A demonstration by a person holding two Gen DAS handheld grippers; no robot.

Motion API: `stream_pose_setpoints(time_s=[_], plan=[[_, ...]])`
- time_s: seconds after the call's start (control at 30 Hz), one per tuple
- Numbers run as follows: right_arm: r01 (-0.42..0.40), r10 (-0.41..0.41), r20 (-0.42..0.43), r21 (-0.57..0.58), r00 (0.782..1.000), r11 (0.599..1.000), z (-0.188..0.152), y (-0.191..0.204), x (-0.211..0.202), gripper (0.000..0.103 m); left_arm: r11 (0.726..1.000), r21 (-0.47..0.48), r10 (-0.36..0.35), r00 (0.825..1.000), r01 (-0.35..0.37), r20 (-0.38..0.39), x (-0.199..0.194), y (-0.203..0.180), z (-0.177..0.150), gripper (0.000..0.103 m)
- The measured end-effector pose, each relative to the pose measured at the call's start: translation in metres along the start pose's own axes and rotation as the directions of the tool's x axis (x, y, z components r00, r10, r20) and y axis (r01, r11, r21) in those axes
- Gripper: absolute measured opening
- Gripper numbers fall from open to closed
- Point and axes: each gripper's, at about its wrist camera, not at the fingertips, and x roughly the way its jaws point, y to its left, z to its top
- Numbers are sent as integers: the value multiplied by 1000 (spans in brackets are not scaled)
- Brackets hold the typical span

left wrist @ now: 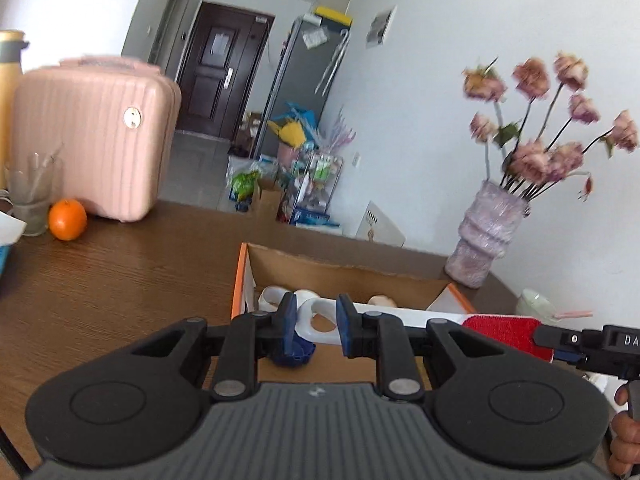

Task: Organize rigid objects
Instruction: 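Carry the lint brush with both tools and lower it into the red box, then open both tools and withdraw them from the box toward the remaining items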

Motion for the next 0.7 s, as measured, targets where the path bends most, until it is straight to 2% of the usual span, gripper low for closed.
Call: stream_pose_setpoints(time_s=[0.1, 0.2, 0.27, 0.3, 0.4, 0.5, 0.57, 0.63, 0.7], plan=[[36, -36, -41, 15, 999, 999, 9, -14, 34, 42, 1000, -1, 17, 998, -17, -57, 37, 10, -5, 21], [77, -79, -90, -25, 993, 997, 8, -20, 61, 43, 999, -5, 42, 993, -43, -109, 62, 17, -17, 21], [92, -97, -124, -39, 988, 995, 5, -25, 75, 39, 999, -4, -44, 987, 44, -156, 70, 19, -29, 18], [74, -79, -147, -37, 986, 997, 2, -27, 81, 35, 998, 9, -53, 983, 55, -176, 73, 16, -34, 18], [83, -96, -188, -78, 977, 994, -9, -25, 95, 35, 990, 143, 12, 989, 9, -147, 69, -3, -45, 19], [144, -169, -171, -149, 971, 978, -14, -17, 97, 35, 989, 146, 17, 988, 7, -156, 66, -4, -42, 21], [148, -176, -166, -169, 970, 975, -13, -12, 93, 36, 985, 169, 48, 989, -24, -139, 60, -6, -34, 25], [158, -190, -157, -196, 969, 968, -9, -5, 88, 36, 981, 183, 81, 990, -60, -113, 51, -8, -25, 36], [171, -205, -136, -226, 969, 959, -2, 3, 79, 39, 979, 185, 98, 991, -80, -89, 37, -9, -15, 43]])
